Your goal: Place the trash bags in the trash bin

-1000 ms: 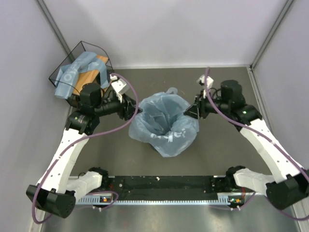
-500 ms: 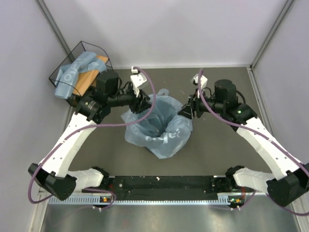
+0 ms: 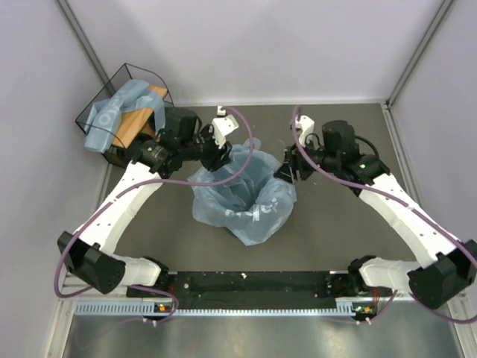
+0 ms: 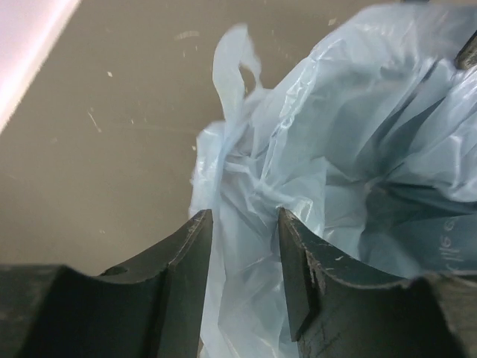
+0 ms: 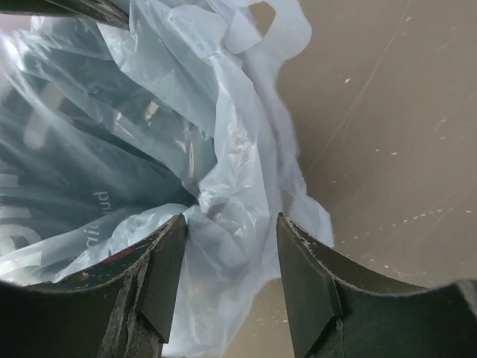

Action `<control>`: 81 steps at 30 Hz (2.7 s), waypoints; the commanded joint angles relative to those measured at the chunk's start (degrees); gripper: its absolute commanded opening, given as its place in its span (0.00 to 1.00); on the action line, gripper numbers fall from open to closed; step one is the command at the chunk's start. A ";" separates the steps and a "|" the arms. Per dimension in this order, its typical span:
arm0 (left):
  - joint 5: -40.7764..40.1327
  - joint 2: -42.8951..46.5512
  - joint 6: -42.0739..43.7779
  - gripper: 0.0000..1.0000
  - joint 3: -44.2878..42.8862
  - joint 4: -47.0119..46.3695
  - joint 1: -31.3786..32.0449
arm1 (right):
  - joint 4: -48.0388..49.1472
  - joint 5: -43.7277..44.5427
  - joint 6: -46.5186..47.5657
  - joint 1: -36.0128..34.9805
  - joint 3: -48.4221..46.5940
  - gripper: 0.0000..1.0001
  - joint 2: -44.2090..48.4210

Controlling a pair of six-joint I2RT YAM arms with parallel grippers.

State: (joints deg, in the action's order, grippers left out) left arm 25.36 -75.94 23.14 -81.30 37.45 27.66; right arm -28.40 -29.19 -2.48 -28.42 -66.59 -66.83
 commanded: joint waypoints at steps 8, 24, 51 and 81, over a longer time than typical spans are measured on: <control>-4.44 3.24 -0.36 0.38 10.71 -2.03 1.52 | -3.06 8.09 4.76 -4.88 -7.41 0.46 -9.89; -0.84 17.13 -8.28 0.60 13.01 -10.90 0.11 | -3.85 0.99 3.10 -4.45 -15.85 0.64 -9.38; 16.65 -7.72 -2.92 0.30 7.64 -13.19 11.89 | -0.78 -23.54 -15.45 17.00 9.02 0.66 -6.56; 10.93 6.05 2.62 0.52 3.25 1.94 9.79 | -12.38 -13.27 7.21 19.04 -12.14 0.52 -8.84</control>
State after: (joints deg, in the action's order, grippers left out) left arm 34.87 -76.05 25.67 -75.85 38.24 38.83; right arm -38.79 -46.06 -4.14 -6.90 -69.01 -76.25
